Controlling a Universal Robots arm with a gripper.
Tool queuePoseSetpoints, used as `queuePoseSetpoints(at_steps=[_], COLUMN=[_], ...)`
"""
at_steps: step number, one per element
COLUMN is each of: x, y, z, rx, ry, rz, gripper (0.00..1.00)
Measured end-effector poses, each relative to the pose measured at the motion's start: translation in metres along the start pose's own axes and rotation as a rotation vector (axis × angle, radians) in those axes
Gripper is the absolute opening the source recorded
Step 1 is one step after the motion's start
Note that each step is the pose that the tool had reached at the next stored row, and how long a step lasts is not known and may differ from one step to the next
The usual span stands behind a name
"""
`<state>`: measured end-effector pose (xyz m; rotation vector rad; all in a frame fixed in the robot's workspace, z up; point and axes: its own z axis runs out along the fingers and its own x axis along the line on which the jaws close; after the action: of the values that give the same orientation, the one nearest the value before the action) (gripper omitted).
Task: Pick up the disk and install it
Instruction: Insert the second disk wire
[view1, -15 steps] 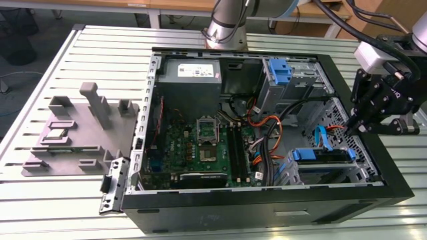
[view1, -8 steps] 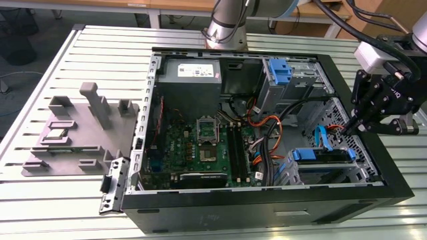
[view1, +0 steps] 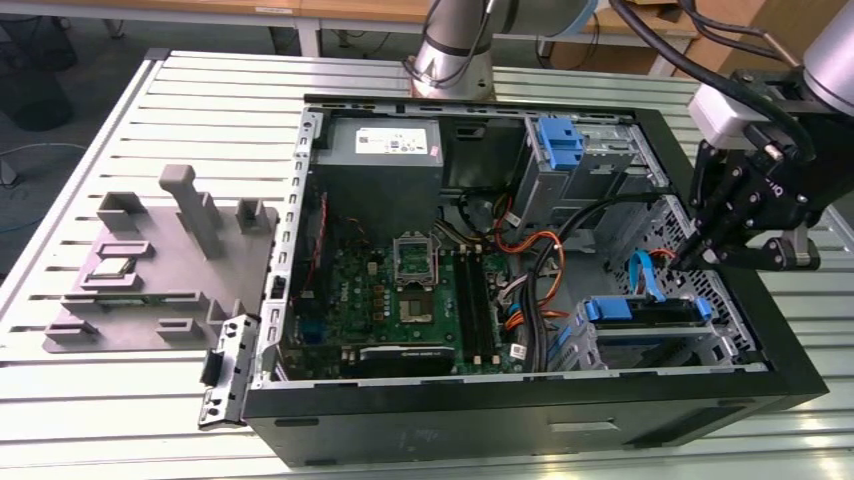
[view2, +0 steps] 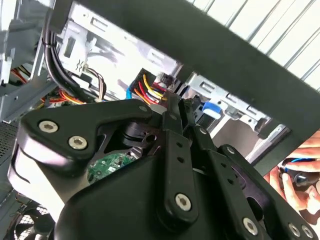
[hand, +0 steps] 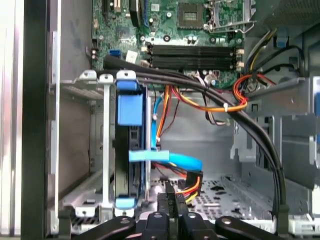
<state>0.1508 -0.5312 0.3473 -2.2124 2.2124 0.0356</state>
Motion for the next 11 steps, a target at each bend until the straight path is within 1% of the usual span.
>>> queuePoseSetpoints(at_steps=[3,6,11], x=[0.0035,0.0077,0.0128], y=[0.0023,0.0053,0.0073], z=[-0.0001,-0.0001,0.0008], rx=[0.0090,0.0146,0.0287], ry=[0.0002,0.0001,-0.0011], rz=[-0.002,-0.003,-0.010], gripper=[0.17,0.17,0.17])
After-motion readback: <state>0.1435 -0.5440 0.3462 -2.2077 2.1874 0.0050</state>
